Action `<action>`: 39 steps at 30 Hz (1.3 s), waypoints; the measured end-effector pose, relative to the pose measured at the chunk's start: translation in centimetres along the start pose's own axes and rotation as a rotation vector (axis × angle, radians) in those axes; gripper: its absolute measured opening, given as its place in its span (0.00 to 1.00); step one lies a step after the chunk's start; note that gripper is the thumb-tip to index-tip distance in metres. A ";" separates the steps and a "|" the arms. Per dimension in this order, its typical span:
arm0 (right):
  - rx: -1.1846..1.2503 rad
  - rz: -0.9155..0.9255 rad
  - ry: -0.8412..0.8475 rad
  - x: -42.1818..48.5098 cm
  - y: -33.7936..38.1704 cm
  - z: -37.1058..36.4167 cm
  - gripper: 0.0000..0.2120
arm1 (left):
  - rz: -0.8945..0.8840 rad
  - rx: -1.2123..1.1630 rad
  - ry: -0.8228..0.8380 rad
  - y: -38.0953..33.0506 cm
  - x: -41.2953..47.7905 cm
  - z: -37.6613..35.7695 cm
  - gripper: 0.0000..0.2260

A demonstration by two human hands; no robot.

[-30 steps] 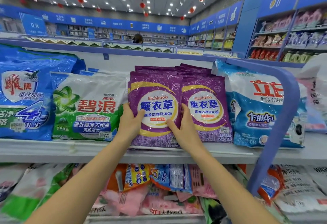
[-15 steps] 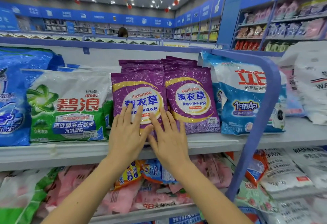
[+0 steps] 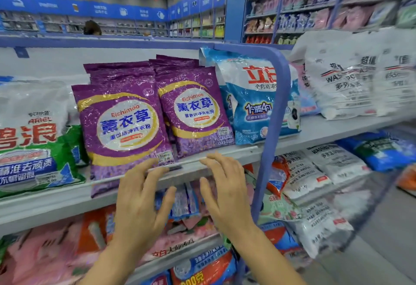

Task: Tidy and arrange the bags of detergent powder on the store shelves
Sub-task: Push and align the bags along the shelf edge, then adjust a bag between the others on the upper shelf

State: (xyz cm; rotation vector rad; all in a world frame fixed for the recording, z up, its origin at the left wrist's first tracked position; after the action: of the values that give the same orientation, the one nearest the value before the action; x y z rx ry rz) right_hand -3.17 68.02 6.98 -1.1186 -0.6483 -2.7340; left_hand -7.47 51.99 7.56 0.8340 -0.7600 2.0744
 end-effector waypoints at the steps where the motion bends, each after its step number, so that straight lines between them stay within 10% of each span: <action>1: 0.001 -0.041 -0.033 -1.6 -1.3 0.6 0.13 | -0.027 -0.036 0.025 -0.8 -0.7 -1.0 0.15; 16: -0.069 -0.640 0.069 -16.0 -23.9 8.0 0.12 | 0.114 -0.220 0.514 -9.2 -4.0 -20.0 0.10; 31: -0.133 -0.260 0.720 -6.4 -38.4 3.4 0.31 | 0.588 0.025 0.762 -12.5 0.7 -37.6 0.27; 39: -0.117 -0.143 0.737 -4.2 -38.1 -4.0 0.41 | 0.518 0.308 0.771 -12.1 -0.2 -38.8 0.37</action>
State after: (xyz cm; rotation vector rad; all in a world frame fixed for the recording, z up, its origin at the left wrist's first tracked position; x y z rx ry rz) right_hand -12.74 100.41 -11.49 -0.0202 -0.4635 -3.0107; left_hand -9.30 86.78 -13.40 -0.0846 -0.2327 2.7366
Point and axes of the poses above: each hand's wrist, its own x-axis towards the middle knuckle, its own z-axis out of the back of the hand, y = z × x, the point moved 3 cm from there along x, towards the middle knuckle, and after that the axes turned 11 degrees about y, right-handed, at the moved point
